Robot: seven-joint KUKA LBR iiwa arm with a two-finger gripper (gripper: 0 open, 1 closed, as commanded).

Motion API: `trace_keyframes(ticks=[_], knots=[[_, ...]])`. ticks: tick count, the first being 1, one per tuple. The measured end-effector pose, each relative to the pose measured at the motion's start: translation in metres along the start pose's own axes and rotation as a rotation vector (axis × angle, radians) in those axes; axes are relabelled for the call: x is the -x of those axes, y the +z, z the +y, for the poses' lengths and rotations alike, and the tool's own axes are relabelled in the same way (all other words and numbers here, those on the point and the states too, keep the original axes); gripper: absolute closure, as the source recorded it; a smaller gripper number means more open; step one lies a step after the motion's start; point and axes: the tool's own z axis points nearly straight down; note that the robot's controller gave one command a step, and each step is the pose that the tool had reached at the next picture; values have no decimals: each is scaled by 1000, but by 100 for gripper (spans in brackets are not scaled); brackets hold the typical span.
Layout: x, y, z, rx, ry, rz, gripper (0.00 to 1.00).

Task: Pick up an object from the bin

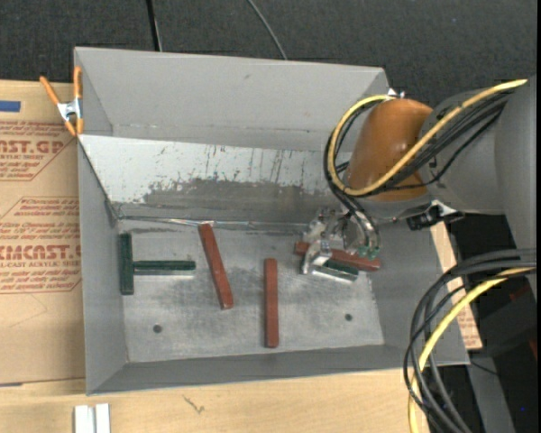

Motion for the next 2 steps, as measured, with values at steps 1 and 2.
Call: trace_keyframes(ticks=[1,2], knots=[[-15,-1,10,-1,16,3,100],[-16,-202,-1,-2,-10,6,100]])
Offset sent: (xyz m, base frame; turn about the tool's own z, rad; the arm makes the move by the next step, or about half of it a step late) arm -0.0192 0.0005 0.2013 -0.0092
